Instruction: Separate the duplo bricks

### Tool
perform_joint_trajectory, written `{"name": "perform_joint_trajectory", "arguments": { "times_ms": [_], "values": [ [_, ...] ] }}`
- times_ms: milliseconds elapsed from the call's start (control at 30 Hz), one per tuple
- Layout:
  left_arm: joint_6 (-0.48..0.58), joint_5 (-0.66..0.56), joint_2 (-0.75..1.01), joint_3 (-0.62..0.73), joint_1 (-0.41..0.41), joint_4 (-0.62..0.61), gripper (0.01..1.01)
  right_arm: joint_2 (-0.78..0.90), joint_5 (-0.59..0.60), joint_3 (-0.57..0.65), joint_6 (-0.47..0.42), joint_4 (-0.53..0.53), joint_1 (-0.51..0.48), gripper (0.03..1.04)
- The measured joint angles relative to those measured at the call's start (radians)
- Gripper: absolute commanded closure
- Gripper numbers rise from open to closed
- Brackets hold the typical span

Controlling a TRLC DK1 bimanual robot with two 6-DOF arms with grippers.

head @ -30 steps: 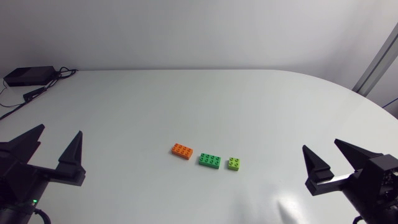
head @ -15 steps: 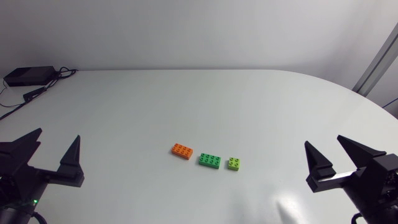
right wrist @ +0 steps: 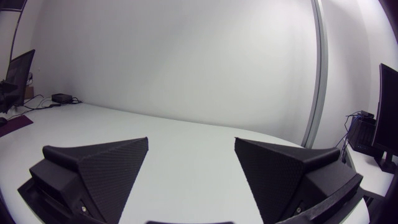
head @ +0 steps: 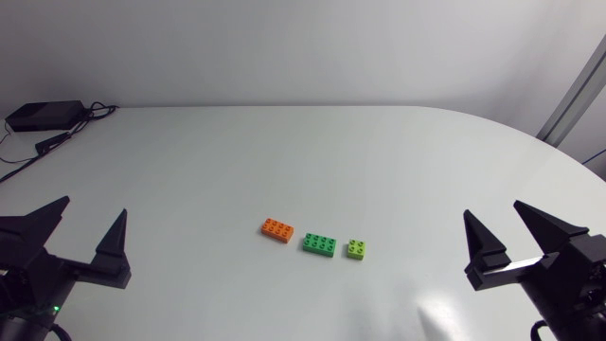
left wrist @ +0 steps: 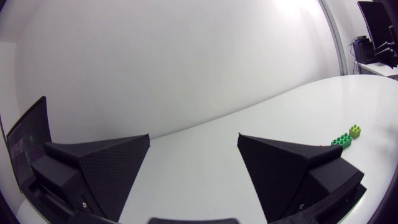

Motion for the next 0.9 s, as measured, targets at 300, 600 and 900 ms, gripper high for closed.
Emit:
{"name": "perform_joint_trajectory", "arguments": {
  "times_ms": [300, 600, 900],
  "values": [
    [-0.059, 0.010, 0.000, 0.000, 0.001, -0.015, 0.044, 0.000, 0.000, 0.000, 0.000, 0.000, 0.000, 0.06],
    [-0.100, 0.013, 0.000, 0.000, 0.039, -0.016, 0.044, 0.000, 0.001, -0.002, 0.000, 0.004, -0.006, 0.06],
    [-0.099, 0.013, 0.000, 0.000, 0.039, -0.016, 0.044, 0.000, 0.004, -0.002, 0.000, 0.004, -0.057, 0.06]
  ]
}}
